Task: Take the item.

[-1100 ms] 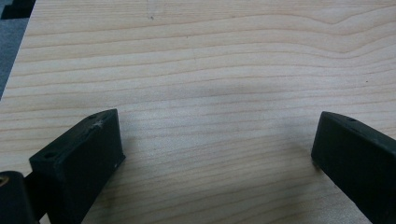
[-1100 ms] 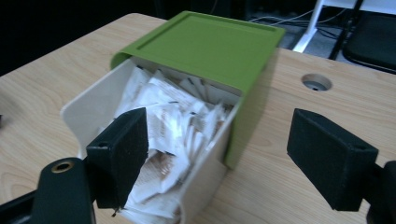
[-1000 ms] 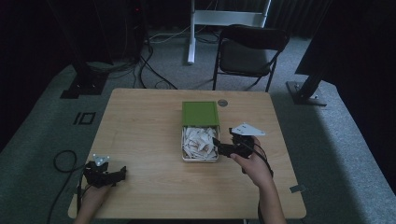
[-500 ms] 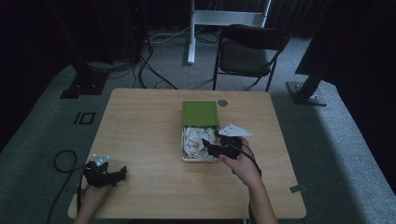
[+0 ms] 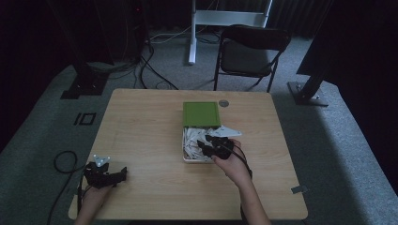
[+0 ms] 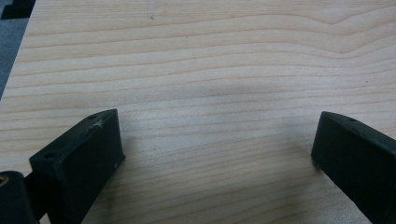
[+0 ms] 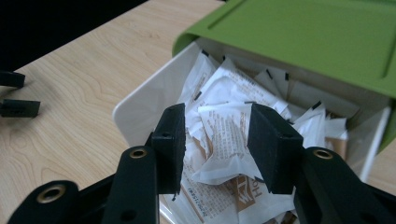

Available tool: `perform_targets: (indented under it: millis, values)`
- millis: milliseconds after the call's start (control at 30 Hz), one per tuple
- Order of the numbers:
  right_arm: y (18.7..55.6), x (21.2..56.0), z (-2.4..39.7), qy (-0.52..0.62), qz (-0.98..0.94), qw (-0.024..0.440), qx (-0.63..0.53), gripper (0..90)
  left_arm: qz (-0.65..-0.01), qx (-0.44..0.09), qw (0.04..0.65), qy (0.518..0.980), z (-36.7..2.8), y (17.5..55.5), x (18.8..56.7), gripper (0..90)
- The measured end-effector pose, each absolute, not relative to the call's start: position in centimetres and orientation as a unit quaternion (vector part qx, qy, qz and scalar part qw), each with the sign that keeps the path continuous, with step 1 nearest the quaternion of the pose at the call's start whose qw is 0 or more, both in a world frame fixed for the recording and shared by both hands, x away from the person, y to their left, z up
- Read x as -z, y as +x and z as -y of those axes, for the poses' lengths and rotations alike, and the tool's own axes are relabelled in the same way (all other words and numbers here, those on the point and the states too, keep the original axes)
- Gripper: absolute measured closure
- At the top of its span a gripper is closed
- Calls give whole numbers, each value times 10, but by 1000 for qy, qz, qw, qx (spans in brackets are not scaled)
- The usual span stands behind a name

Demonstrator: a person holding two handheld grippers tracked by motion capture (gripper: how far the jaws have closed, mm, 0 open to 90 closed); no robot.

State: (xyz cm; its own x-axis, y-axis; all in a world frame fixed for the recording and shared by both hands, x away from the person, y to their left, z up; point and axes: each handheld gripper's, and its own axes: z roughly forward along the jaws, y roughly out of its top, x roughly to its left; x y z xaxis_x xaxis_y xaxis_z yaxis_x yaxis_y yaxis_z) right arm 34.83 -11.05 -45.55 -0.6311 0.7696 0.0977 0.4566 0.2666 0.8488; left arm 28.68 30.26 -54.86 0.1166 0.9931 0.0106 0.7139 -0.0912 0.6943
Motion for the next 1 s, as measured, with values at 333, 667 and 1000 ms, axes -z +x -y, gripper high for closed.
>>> perform_targets:
  millis: [333,667,1000]
  values:
    - [355,468,105,403,-785,178,-436,577,-615,-253,277,694,-303,287,549,28]
    - [360,470,103,417,-781,183,-427,598,-615,-253,277,694,-303,287,549,27]
    - [365,476,100,424,-781,174,-424,732,-614,-253,276,694,-303,287,549,27]
